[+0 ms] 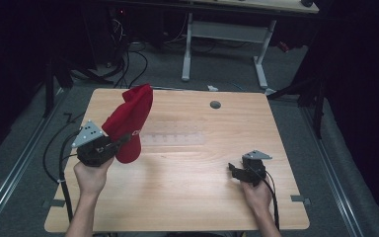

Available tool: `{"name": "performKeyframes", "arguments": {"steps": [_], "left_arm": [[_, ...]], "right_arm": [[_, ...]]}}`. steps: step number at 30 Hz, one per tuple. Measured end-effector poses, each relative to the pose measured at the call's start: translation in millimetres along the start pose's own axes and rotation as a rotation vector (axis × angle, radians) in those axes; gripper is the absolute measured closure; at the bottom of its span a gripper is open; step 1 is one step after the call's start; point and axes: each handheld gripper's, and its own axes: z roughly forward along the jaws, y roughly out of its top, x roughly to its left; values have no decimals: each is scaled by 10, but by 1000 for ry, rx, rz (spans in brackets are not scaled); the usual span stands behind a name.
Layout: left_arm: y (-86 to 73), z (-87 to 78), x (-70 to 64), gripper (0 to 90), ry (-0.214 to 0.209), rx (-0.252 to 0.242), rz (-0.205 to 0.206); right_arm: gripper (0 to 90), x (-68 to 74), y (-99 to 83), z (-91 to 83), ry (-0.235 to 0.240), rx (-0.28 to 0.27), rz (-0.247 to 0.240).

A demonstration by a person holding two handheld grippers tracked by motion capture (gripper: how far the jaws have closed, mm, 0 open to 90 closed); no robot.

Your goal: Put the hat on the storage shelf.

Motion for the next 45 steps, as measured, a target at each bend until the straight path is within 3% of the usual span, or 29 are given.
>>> {"name": "performKeyframes", "arguments": {"steps": [10,18,24,34,45], "left_arm": [[110,184,144,832,34,-21,17],[220,352,336,833,55,-51,13],[185,491,424,833,70,-40,30],[136,647,575,832,62,-50,19],[101,641,665,832,53,-67,29]], "right_arm": [[351,0,0,1,1,-1,-3],[350,1,0,0,2,0,-2],[347,1,0,1,2,0,-3],[346,1,0,2,2,0,-4],[347,2,0,1,2,-1,-4]]}}
